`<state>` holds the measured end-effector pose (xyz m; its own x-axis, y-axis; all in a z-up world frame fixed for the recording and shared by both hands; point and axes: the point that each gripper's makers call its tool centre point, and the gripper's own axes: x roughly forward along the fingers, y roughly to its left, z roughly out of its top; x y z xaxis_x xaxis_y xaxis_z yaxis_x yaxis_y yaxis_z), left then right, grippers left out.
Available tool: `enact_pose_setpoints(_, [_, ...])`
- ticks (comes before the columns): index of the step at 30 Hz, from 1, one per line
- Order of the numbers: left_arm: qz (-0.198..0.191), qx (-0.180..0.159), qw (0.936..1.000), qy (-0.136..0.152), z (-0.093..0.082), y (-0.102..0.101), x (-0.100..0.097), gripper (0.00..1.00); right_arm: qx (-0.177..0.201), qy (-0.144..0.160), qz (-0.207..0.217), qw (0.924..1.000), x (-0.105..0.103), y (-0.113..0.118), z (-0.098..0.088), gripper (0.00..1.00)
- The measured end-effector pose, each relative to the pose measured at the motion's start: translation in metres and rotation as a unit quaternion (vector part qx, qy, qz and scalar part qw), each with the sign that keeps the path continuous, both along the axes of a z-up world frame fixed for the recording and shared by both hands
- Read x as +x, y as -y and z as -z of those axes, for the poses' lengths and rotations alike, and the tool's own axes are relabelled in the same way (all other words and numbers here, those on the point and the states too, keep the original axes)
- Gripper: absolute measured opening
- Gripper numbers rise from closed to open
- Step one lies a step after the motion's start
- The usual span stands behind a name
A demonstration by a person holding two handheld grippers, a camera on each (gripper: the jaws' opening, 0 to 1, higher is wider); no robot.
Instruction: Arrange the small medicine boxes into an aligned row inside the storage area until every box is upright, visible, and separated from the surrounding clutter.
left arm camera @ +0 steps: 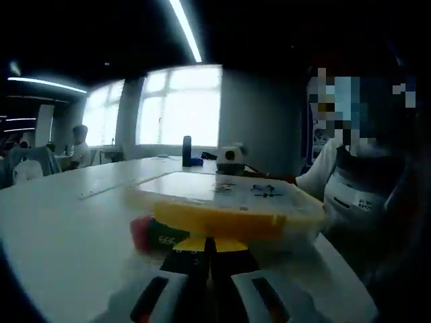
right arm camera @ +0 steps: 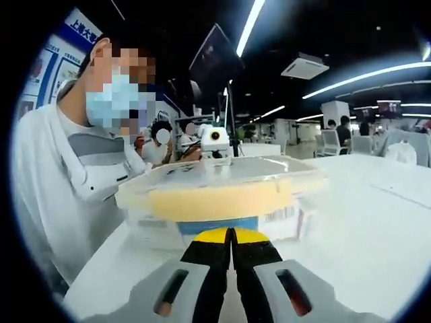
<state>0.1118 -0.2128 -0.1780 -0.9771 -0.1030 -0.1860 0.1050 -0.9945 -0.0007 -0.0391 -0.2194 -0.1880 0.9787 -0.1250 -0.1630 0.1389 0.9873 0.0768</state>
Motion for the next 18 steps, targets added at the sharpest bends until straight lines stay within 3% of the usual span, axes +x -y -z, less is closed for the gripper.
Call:
enact_pose_setpoints(2, [0.012, -0.002, 0.9998, 0.016, -0.002, -0.002, -0.003, 0.00, -0.012, -0.003, -0.005, 0.9999, -0.005, -0.001, 0.000, 0.00])
enact_pose_setpoints(11, [0.025, 0.009, 0.9996, -0.006, -0.003, 0.003, 0.004, 0.00, -0.005, 0.006, 0.005, 1.0000, -0.005, 0.000, 0.004, 0.00])
enact_pose_setpoints(18, [0.028, 0.004, 0.9996, 0.003, 0.000, 0.004, 0.006, 0.00, -0.014, -0.001, 0.008, 0.9999, -0.004, 0.004, 0.006, 0.00])
